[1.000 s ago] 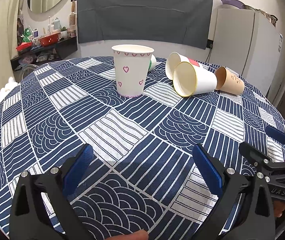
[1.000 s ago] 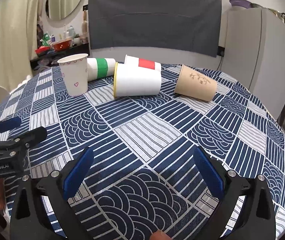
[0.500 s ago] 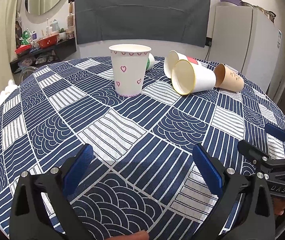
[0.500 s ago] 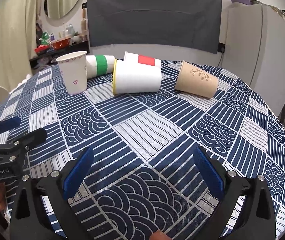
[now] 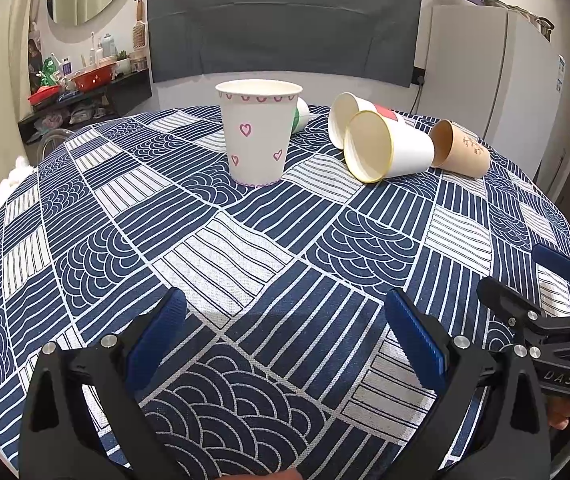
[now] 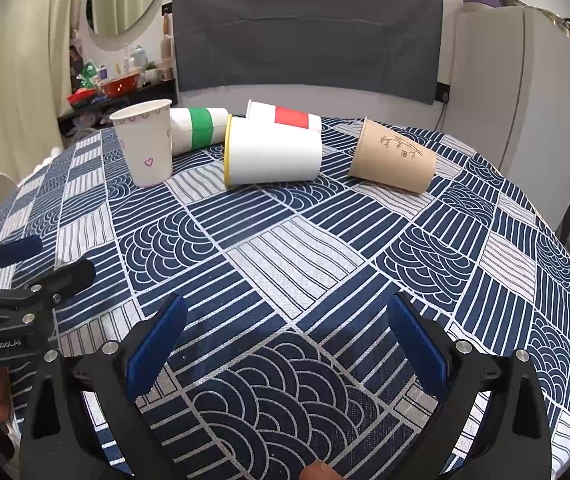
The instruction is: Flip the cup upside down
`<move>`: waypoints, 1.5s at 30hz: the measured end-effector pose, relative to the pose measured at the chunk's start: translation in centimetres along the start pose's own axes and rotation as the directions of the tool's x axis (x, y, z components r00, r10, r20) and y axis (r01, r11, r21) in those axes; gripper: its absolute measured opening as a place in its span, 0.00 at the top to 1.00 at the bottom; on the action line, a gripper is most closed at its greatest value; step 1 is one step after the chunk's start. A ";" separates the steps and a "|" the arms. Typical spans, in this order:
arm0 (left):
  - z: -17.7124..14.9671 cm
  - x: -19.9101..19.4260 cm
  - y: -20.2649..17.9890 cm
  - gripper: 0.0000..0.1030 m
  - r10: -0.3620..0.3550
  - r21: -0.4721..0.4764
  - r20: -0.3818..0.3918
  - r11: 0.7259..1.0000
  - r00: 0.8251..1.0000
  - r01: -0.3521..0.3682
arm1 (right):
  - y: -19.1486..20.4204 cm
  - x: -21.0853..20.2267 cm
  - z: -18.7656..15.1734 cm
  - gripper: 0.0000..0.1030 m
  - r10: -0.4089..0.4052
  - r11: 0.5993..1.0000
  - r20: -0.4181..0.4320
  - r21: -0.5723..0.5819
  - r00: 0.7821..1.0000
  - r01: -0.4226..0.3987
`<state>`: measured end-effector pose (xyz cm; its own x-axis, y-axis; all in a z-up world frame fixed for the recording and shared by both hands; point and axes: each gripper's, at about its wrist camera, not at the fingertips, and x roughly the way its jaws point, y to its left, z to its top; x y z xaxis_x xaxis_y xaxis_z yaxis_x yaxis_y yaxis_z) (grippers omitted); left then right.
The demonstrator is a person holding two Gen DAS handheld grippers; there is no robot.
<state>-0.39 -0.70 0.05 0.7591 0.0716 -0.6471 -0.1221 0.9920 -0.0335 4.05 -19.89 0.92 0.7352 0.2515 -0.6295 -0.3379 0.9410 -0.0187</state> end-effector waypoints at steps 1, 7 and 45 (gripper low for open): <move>0.0 0.0 0.0 0.06 -0.001 0.001 0.000 1.000 1.000 0.001 | 0.0 0.0 0.0 0.08 0.001 1.000 0.000 0.000 1.000 -0.001; 0.0 -0.1 -0.1 0.06 -0.004 0.005 0.002 1.000 1.000 0.004 | 0.1 0.1 0.0 0.08 -0.001 1.000 -0.001 -0.007 1.000 0.001; -0.1 -0.3 -0.3 0.06 0.000 0.013 0.021 1.000 1.000 0.000 | 0.4 -0.2 -0.1 0.08 -0.006 1.000 0.001 -0.014 1.000 0.006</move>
<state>-0.63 -1.01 0.22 0.7725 0.0738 -0.6307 -0.1143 0.9932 -0.0238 3.75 -19.62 0.95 0.7375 0.2460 -0.6290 -0.3416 0.9393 -0.0331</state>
